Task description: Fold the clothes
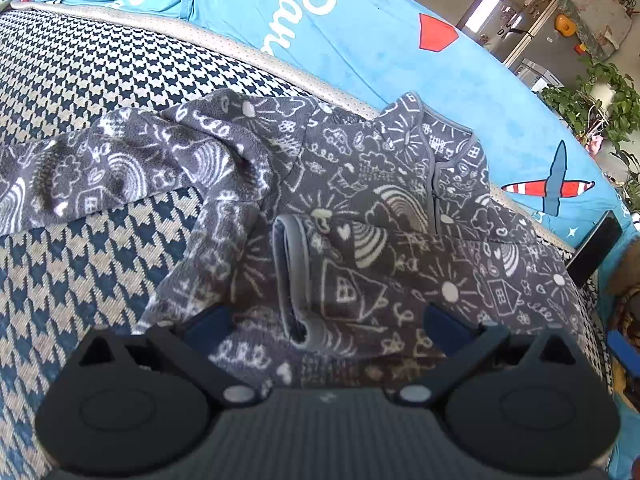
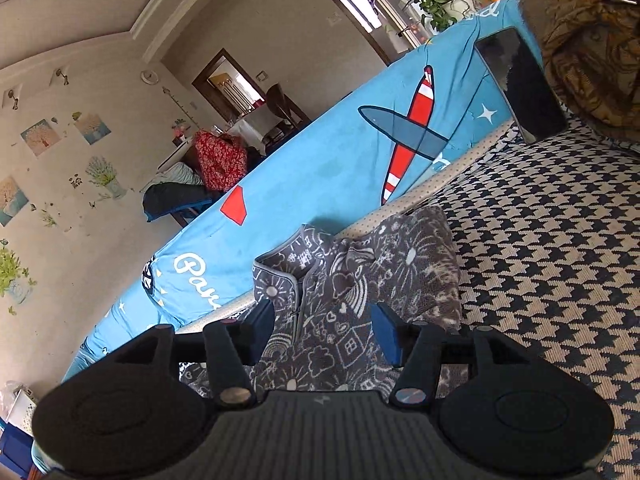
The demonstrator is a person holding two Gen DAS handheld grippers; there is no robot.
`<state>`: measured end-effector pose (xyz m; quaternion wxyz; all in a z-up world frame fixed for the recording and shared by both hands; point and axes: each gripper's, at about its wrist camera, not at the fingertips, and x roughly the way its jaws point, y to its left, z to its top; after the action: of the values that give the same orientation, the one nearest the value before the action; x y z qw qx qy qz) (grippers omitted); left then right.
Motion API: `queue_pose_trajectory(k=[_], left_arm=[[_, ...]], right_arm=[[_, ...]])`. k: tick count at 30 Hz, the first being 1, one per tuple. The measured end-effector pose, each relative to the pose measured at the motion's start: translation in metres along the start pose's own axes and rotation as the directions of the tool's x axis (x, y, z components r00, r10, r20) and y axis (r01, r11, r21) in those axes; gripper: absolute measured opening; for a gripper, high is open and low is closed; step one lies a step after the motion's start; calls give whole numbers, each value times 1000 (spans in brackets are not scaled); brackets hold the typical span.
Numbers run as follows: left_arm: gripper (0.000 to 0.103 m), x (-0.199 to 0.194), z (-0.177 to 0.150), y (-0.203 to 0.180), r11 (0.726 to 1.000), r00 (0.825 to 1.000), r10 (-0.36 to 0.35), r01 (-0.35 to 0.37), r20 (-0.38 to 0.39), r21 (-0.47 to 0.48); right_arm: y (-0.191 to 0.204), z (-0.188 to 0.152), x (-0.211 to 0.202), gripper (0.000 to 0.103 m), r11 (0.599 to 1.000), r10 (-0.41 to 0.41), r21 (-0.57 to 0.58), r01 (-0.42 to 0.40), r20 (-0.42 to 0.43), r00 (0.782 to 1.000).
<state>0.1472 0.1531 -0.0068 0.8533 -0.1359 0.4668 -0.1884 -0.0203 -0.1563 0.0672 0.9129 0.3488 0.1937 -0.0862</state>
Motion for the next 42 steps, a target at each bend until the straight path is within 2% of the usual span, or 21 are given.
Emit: queue_pose_trajectory(k=[4,8,12,15,18,23,26,28,31,33,38,40,42], left_arm=[[103,18,8,-3,1000,1000,17,-17,-17,-5],[103,29,14,-7,999,999,35,-35,-11,25],[103,33,18,-11,999,1000,14,-14,3,42],[100,34,21,-15,999,1000,-5,5,5,42],[88,34,20,-23,997,1000,19,-20,23,77],[56,30,20,-33,993,997,42,-50,72,111],[47,28,22,-34,991,992,68,-80,104,112],[45,27,24,-35,986,986,103,-118,129,117],[40,23,26,-40,962,961,195,-227,196,153],[39,22,29,-42,951,949,220,-260,226,165],[40,20,34,-37,961,957,209,-239,200,139],[42,21,35,-34,968,965,191,-215,178,129],[42,23,34,-35,965,968,191,-215,163,148]], right_arm=[[-7,2,0,54,999,-47,-6,47,-19,999],[-12,5,-4,55,990,-119,-73,117,-25,993],[-19,4,-4,55,962,-223,-171,211,-52,974],[-25,1,-2,55,943,-265,-231,240,-81,961],[-28,-5,2,55,926,-283,-291,242,-110,953],[-26,-18,18,55,894,-315,-377,241,-147,938],[-23,-24,26,55,889,-319,-391,239,-154,935],[-22,-25,32,55,896,-309,-375,236,-146,940],[-18,-28,42,55,901,-298,-364,235,-126,946],[-14,-31,52,55,888,-312,-387,247,-113,943],[-13,-32,71,55,849,-397,-398,346,-50,916],[-14,-31,78,54,831,-433,-395,391,-21,901],[-19,-28,72,55,823,-475,-344,452,19,880]])
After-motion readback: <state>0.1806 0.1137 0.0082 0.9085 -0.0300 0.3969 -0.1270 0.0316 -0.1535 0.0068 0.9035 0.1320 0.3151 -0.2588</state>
